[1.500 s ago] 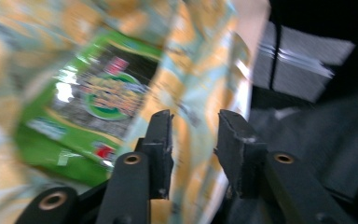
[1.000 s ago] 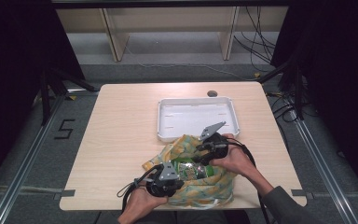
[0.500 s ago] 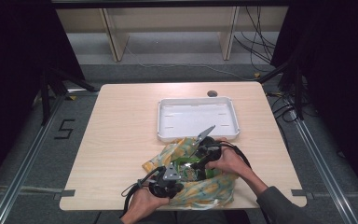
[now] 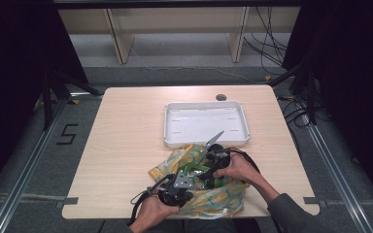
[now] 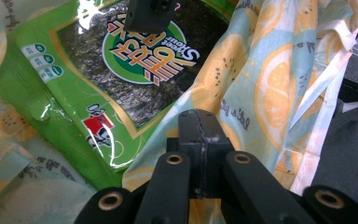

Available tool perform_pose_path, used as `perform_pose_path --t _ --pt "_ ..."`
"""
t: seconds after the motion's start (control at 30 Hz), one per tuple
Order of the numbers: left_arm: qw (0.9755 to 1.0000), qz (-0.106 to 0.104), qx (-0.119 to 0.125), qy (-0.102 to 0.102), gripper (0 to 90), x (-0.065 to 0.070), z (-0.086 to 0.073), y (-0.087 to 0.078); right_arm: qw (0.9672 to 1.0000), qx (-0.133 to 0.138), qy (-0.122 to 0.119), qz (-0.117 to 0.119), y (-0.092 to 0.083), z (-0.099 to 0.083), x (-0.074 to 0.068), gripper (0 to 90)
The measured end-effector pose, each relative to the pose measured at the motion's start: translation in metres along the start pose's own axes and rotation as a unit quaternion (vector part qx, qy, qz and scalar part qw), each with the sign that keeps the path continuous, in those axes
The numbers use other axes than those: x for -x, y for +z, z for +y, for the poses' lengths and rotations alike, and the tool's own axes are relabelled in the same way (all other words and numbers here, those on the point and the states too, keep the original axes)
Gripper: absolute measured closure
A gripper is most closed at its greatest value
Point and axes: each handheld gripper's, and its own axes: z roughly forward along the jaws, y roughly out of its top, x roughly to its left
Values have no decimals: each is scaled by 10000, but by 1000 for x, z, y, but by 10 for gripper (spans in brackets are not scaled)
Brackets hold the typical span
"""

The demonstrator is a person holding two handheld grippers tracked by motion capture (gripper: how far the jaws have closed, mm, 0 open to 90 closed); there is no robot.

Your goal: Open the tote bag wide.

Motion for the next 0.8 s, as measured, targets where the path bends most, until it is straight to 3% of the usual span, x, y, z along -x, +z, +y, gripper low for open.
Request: perform_pose_path --t 0.1,0.2,0.3,0.33,0.37,0.4,0.43,0.47,0.5,0.57,0.6,0.63,0.67,0.7,0.73,0.8 --pt "9999 -3 18 -108 896 2 0 2 9998 -40 117 138 2 -1 -1 402" --pt "10000 11 -78 40 896 -1 0 0 9997 -94 130 188 3 -1 -1 409" --pt "10000 64 43 -50 896 2 0 1 9996 57 39 283 -4 1 -2 442" --pt "10000 10 -36 32 896 1 1 0 9991 96 155 371 -8 2 -5 452" --pt "9997 -10 -150 215 896 -1 1 -1 9991 139 89 395 -10 2 -5 464" --pt "9997 -7 -143 203 897 -1 1 -1 9987 139 163 461 -14 3 -8 477" --pt "9998 -4 -166 141 896 0 1 -1 9987 171 137 471 -17 3 -9 492" --pt "9996 -29 -190 216 896 -1 1 -1 9984 204 37 519 -18 4 -9 502" --pt "9996 -16 -193 191 896 0 1 0 9979 174 161 610 -21 4 -12 508" --pt "9997 -5 -200 129 896 1 0 1 9976 181 141 649 -22 4 -15 528" --pt "9995 12 -209 231 897 0 1 0 9976 158 156 650 -23 4 -16 532" --pt "10000 32 -69 -11 896 3 0 2 9972 140 159 713 -23 5 -17 545" --pt "10000 27 -64 -23 896 3 0 2 9972 64 224 709 -23 5 -19 559" --pt "9999 33 -77 87 896 2 1 2 9974 73 168 696 -23 5 -19 573" --pt "10000 36 -70 21 897 3 0 2 9974 57 187 688 -23 5 -19 585" --pt "9999 76 -94 98 896 2 0 2 9966 35 299 772 -23 5 -21 622"
